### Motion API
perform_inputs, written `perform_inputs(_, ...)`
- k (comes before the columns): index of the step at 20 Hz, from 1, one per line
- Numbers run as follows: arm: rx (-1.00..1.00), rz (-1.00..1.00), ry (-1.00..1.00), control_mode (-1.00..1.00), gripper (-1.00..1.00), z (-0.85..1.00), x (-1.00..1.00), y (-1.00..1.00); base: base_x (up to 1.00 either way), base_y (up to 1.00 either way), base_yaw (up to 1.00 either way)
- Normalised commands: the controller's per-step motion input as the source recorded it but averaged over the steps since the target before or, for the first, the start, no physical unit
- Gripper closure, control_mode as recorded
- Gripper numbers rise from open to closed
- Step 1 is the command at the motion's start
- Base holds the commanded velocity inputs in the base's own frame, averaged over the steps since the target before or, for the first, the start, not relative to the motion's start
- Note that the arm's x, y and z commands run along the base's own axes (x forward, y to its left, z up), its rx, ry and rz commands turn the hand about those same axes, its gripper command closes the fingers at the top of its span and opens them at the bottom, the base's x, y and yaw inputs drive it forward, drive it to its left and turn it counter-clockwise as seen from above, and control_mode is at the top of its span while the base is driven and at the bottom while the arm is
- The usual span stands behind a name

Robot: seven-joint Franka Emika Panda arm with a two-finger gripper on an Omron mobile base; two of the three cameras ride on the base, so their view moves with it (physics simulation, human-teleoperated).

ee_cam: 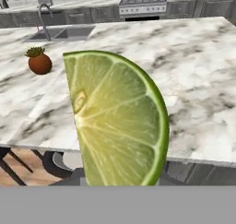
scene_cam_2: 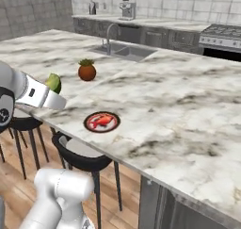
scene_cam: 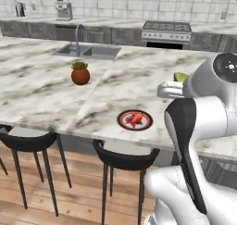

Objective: Take the lemon wedge from the fridge and place it on the plate with fish on the dining counter.

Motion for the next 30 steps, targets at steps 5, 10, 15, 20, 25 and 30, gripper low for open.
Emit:
perform_inputs(5, 0.00, 0.00, 0.00, 1.00, 1.00, 0.00, 0.00, 0.00, 0.96, 0.35, -0.27)
perform_inputs(10, 0.00, 0.00, 0.00, 1.00, 1.00, 0.00, 0.00, 0.00, 0.99, 0.26, -0.16)
perform_inputs(15, 0.28, -0.02, 0.61, -1.00, 1.00, -0.12, 0.93, -0.28, 0.00, 0.00, 0.00)
perform_inputs(20, 0.26, 0.00, 0.79, -1.00, 1.00, -0.41, 0.98, -0.15, 0.00, 0.00, 0.00)
perform_inputs(25, -0.01, 0.00, 0.42, -1.00, 1.00, -0.82, 0.61, 0.00, 0.00, 0.00, 0.00)
perform_inputs(30, -0.04, 0.00, 0.20, -1.00, 1.00, -1.00, 0.38, 0.05, 0.00, 0.00, 0.00)
